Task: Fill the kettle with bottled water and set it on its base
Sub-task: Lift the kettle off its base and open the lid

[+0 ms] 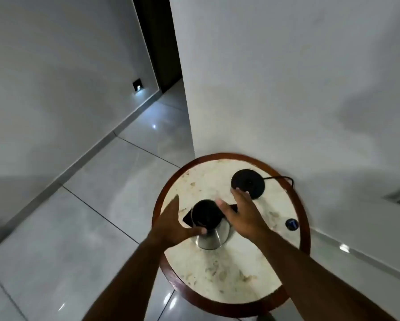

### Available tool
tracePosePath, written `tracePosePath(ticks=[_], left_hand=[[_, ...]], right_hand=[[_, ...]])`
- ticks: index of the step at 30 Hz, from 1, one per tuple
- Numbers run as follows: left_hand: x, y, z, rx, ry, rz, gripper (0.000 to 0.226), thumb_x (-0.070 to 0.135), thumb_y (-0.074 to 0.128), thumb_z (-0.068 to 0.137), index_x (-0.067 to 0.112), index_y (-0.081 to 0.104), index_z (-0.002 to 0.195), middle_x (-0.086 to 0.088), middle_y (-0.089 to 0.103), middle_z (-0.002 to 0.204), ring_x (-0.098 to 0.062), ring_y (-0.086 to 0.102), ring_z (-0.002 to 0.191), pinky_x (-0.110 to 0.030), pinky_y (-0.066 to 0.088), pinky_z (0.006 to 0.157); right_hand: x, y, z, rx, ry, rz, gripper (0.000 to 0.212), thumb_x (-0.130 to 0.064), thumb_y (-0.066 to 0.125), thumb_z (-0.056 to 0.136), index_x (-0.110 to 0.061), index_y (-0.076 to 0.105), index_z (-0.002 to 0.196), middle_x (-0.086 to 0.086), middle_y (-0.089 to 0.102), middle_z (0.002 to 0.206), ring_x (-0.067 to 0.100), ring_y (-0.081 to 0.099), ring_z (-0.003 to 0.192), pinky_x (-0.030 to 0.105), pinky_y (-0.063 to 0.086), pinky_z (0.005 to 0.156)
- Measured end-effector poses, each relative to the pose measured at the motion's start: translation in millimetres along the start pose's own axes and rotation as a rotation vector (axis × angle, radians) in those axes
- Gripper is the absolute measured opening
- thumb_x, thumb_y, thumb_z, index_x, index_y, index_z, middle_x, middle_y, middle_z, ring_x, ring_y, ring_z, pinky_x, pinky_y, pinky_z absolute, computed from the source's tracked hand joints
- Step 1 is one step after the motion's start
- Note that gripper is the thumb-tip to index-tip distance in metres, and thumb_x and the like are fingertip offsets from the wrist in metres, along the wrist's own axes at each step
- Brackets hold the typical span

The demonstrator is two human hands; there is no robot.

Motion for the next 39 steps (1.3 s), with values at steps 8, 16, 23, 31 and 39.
tracePosePath(ticks=[8,16,23,31,39], left_hand=[[-53,62,43,-0.056,-0.092,-0.033,0.125,0.062,0.085,0.045,0.025,0.027,0.149,0.012,0.047,0.143,-0.021,0.042,0.135,-0.009,0.026,0.099],[-39,93,16,0.141,-0.097,-0.235,0.094,0.062,0.084,0.049,0.038,0.045,0.131,0.021,0.064,0.114,0.001,0.062,0.103,-0.011,0.048,0.079],[-45,81,34,0.049,-0.057,-0.193,0.106,0.057,0.088,0.043,0.054,0.033,0.134,0.034,0.054,0.12,0.012,0.051,0.11,-0.009,0.042,0.09],[-48,83,38,0.036,-0.041,-0.238,0.089,0.048,0.091,0.042,0.065,0.039,0.112,0.038,0.059,0.11,0.012,0.057,0.103,-0.014,0.048,0.08],[-51,83,37,0.041,-0.006,-0.251,0.087,0.047,0.09,0.045,0.062,0.04,0.115,0.042,0.054,0.114,0.017,0.052,0.106,-0.014,0.047,0.078]], right_hand=[[47,60,35,0.101,-0.024,-0.243,0.112,-0.098,0.032,0.05,-0.029,0.036,0.138,0.001,0.017,0.158,0.028,-0.002,0.146,0.055,0.025,0.112],[51,44,70,-0.06,-0.207,-0.362,0.109,-0.098,0.035,0.047,-0.031,0.041,0.133,0.004,0.005,0.16,0.027,-0.018,0.145,0.054,0.014,0.117],[50,41,70,-0.103,-0.241,-0.433,0.097,-0.082,0.055,0.056,-0.028,0.038,0.134,0.006,0.012,0.157,0.032,-0.007,0.145,0.056,0.023,0.114],[37,26,78,-0.119,-0.231,-0.265,0.056,-0.053,0.069,0.067,-0.021,0.062,0.112,0.001,0.057,0.12,0.021,0.05,0.115,0.037,0.047,0.096],[39,-19,90,-0.524,-0.019,0.314,0.023,-0.024,0.06,0.089,-0.011,0.072,0.105,-0.001,0.073,0.079,0.001,0.066,0.071,0.024,0.042,0.08]])
Point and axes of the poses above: each hand's wrist, its own z-axis towards the middle knuckle, its own y-axis out of the palm, x = y × z, the point moved 1 cm from there along z, towards the middle knuckle
